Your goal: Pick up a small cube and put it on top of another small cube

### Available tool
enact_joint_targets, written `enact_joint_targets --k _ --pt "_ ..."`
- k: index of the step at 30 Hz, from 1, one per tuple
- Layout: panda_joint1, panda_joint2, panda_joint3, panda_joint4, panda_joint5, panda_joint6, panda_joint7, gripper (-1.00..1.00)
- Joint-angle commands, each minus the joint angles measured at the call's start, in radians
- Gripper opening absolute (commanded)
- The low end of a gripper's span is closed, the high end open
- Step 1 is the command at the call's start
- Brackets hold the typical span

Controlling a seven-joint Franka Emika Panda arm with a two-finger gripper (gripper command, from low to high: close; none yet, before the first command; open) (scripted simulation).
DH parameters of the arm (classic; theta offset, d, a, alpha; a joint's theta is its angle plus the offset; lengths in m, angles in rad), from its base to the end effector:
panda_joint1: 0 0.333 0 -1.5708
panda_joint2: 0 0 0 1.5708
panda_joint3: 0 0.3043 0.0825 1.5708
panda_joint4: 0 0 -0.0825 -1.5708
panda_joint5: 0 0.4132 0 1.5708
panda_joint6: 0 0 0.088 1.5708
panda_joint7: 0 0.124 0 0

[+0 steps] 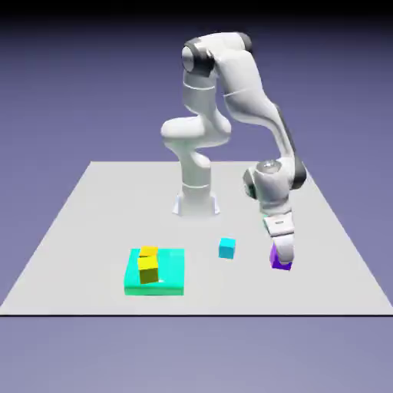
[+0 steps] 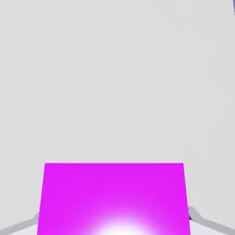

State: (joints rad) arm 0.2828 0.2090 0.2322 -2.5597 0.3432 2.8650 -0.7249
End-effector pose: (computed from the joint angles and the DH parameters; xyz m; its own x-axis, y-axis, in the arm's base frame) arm 0.4132 0.2219 0.1447 0.6138 0.7729 0.1610 0.7888 -0.6090 -0.0833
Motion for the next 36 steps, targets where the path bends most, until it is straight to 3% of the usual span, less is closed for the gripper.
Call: enact_joint_targets --k 1,28,35,36 --pt "0.013 -0.015 -0.023 -0.009 -0.008 -0.020 -0.044 -1.00" --pt "0.364 -0.414 -0.651 -0.243 -0.214 -0.580 -1.215 -1.00" --pt "0.373 -0.199 -0.582 -0.284 0.003 -0.357 -1.373 -1.00" --pt "0.373 -0.199 -0.582 -0.284 0.003 -0.357 -1.373 1.00"
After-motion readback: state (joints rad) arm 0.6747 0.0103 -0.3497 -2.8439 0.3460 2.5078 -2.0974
